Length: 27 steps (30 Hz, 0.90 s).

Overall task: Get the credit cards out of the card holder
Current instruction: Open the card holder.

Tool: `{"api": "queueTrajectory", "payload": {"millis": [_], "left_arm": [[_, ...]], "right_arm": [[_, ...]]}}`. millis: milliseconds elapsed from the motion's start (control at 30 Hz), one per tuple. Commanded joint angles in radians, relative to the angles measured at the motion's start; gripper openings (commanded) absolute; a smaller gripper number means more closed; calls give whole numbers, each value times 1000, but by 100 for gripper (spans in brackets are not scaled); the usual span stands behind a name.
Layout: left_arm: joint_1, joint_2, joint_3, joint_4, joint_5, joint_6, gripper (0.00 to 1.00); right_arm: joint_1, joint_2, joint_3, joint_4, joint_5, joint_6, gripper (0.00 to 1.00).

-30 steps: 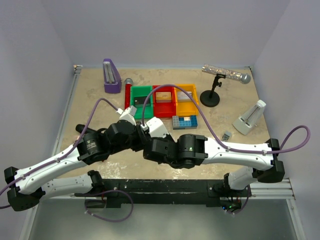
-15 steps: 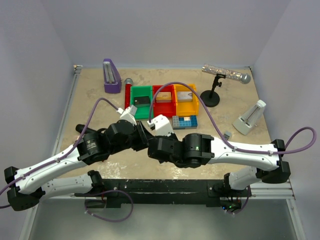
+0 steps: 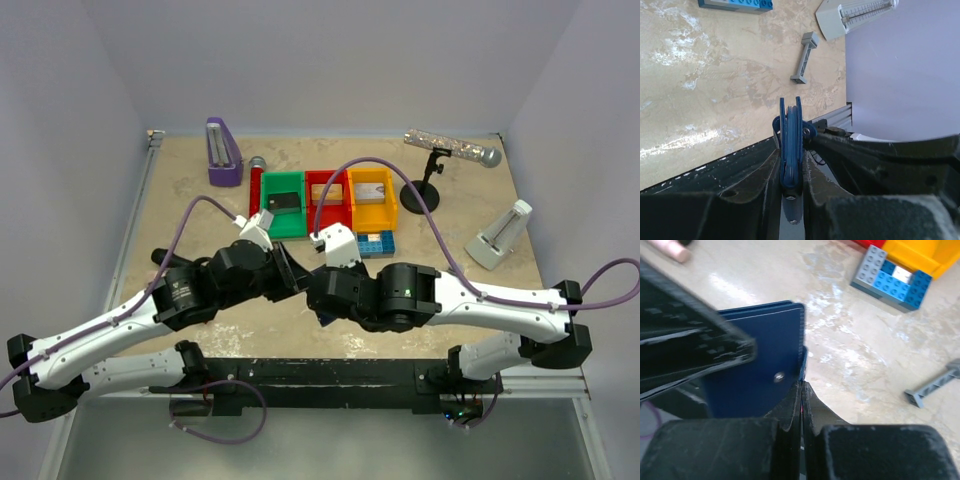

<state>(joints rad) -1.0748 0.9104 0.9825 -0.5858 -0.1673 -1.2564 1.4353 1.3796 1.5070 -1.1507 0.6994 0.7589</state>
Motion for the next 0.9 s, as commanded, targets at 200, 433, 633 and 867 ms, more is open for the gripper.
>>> {"api": "queueTrajectory", "payload": {"millis": [200, 433, 633, 867], "left_arm": [[-13, -47, -8, 50, 20, -15, 0], [-13, -73, -39, 53, -6, 5, 0], [-7, -131, -116, 99, -21, 20, 0], [-7, -212, -208, 173, -28, 54, 0]], "right_arm": [[-24, -28, -22, -87, 80, 22, 0], [-24, -132, -48, -50, 48, -1, 13], [-23, -287, -180, 216, -151, -160, 22], [-23, -369, -318, 549, -541, -285, 28]]}}
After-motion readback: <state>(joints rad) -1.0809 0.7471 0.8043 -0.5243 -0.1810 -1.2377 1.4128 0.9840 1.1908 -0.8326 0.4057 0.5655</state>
